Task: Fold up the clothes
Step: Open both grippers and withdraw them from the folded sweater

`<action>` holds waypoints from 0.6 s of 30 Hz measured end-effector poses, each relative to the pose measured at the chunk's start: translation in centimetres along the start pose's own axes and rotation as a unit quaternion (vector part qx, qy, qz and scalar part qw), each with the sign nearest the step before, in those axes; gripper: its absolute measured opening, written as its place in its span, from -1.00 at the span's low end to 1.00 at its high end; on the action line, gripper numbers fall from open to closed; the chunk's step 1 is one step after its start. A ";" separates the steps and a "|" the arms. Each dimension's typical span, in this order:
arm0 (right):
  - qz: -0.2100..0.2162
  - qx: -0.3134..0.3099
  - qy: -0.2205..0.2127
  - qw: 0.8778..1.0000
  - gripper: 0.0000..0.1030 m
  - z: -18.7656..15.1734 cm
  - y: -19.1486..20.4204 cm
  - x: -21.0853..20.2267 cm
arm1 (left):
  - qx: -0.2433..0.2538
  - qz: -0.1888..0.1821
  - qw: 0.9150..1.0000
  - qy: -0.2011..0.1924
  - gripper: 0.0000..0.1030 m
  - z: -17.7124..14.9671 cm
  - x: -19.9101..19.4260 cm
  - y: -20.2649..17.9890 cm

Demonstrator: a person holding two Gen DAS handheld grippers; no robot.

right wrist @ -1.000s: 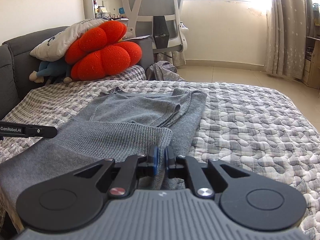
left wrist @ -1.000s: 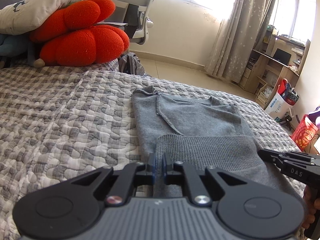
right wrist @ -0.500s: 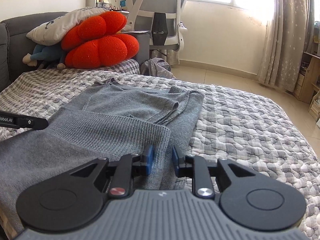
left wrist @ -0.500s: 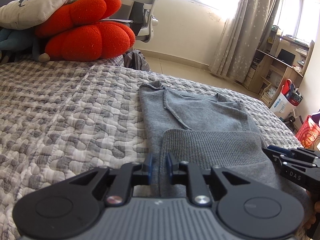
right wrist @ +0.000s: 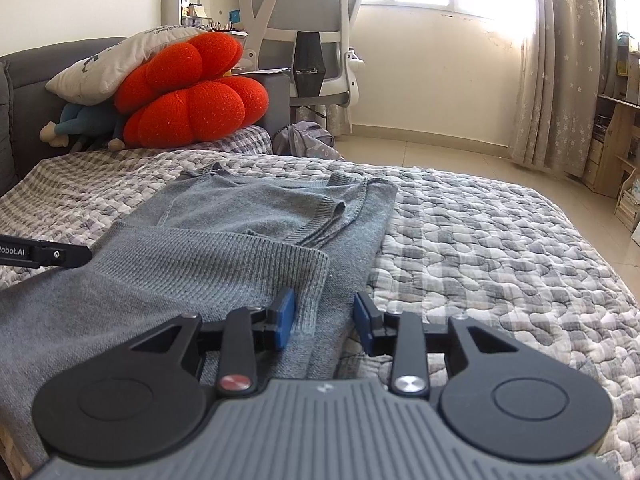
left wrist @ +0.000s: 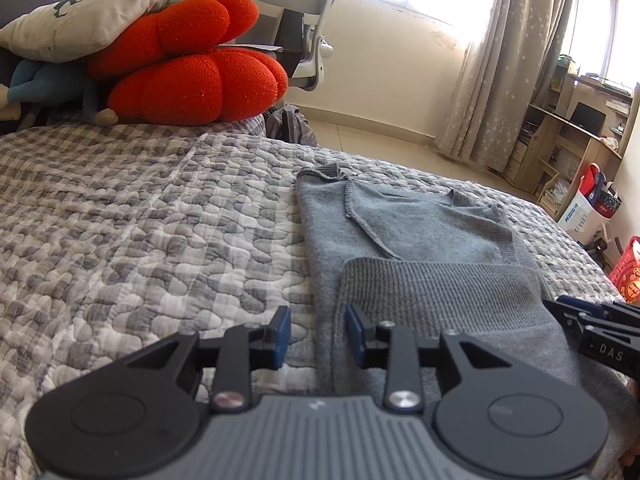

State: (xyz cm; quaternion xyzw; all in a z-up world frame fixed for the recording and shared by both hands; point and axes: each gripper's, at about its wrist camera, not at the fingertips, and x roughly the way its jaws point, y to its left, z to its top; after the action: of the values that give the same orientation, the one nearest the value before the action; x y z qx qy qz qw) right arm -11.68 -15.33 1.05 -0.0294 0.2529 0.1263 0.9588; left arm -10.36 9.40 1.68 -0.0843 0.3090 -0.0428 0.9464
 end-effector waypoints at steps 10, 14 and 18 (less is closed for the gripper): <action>0.003 0.019 0.000 1.000 -0.21 -0.1 -0.5 0.2 | 0.006 0.018 1.000 -0.020 -0.30 -1.0 -0.7 -0.3; 0.008 0.035 0.002 0.999 -0.13 -0.1 -0.9 0.2 | 0.003 0.024 1.000 -0.018 -0.29 -1.2 -1.2 -0.3; 0.013 0.045 0.004 0.999 -0.11 -0.1 -1.3 0.2 | 0.011 0.031 0.999 -0.020 -0.29 -1.5 -1.6 -0.6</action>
State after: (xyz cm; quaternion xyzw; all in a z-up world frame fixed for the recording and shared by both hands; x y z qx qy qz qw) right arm -11.22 -16.51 0.80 0.0163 0.2627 0.1274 0.9563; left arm -12.56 8.84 1.53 -0.0646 0.2917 -0.0149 0.9542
